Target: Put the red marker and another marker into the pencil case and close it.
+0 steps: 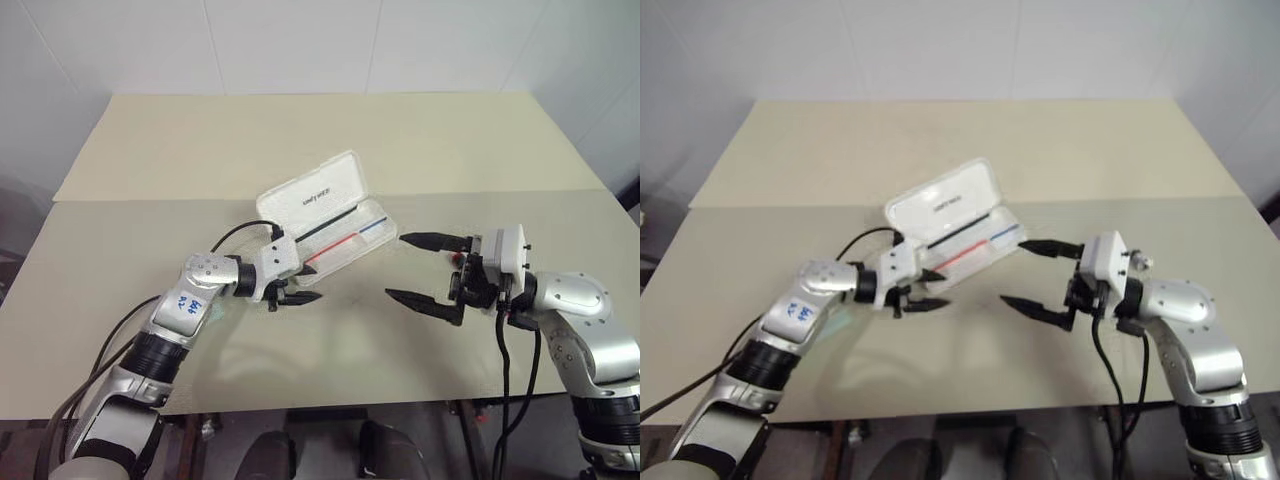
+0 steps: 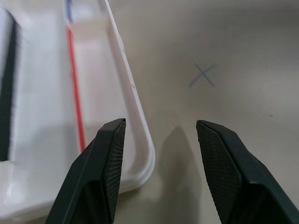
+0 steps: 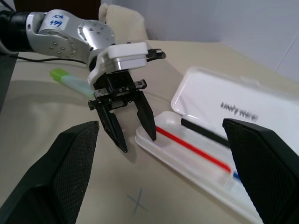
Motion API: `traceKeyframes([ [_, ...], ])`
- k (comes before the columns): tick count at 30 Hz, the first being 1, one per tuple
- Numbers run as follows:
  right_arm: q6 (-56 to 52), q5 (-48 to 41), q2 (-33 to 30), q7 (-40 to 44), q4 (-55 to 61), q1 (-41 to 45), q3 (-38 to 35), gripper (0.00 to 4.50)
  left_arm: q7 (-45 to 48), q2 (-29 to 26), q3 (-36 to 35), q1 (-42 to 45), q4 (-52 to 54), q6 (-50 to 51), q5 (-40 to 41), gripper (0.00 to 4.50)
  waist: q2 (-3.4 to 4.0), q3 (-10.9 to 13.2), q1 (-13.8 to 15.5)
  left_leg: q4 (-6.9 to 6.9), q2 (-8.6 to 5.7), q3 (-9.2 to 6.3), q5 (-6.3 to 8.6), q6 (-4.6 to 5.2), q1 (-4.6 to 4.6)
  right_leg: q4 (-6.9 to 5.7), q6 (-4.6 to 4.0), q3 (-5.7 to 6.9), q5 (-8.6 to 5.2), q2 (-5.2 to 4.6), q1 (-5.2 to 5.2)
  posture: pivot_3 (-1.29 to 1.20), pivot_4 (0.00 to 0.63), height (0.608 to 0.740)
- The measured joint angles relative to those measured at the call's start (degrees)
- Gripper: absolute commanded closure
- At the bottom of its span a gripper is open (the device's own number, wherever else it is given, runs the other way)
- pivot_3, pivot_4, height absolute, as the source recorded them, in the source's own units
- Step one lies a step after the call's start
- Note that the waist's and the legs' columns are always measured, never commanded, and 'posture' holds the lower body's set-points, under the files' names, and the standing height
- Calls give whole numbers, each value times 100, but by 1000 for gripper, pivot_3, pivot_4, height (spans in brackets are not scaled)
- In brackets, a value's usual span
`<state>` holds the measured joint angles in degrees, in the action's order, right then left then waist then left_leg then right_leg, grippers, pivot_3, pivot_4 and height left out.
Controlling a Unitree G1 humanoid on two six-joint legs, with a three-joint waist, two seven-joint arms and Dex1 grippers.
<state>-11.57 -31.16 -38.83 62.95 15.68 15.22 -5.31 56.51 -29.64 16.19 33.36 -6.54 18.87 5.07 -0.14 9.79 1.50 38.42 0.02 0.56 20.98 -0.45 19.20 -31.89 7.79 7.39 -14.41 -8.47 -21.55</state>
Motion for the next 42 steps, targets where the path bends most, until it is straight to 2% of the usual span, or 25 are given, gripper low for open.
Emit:
traceKeyframes([
  [6,-209,-206,-408,299,0,127,-55,0,123,-13,126,201,-59,196,-121,4478,-3,-2,6,-2,0,-2,0,0,-1,0,0,1,0,0,1,0,150,740],
  [16,-320,-239,-544,472,-3,201,-139,0,230,17,138,223,20,161,-202,4478,-4,-6,25,8,-1,-3,1,1,0,0,0,0,0,-2,7,0,150,740],
  [24,-353,-232,-545,561,-52,329,-138,0,1188,-335,505,184,830,778,6,4478,-4,-5,9,-5,-1,-4,7,11,3,1,0,6,0,-2,1,0,150,740],
  [28,-357,-229,-544,587,-58,366,-138,0,1372,-492,615,188,1072,999,19,4478,-5,-5,4,-7,-1,-4,8,12,3,2,0,7,0,-2,1,0,150,740],
  [41,-473,-244,-543,498,7,261,-139,0,1012,-414,623,201,1188,1531,-6,4478,-5,-5,14,37,1,-4,8,14,7,-4,1,-2,0,-2,11,0,150,740],
  [42,-475,-248,-543,490,9,236,-139,0,980,-409,626,201,1210,1595,-6,3988,-5,-5,14,42,1,-4,9,14,7,-7,1,-3,0,-2,11,0,150,740],
])
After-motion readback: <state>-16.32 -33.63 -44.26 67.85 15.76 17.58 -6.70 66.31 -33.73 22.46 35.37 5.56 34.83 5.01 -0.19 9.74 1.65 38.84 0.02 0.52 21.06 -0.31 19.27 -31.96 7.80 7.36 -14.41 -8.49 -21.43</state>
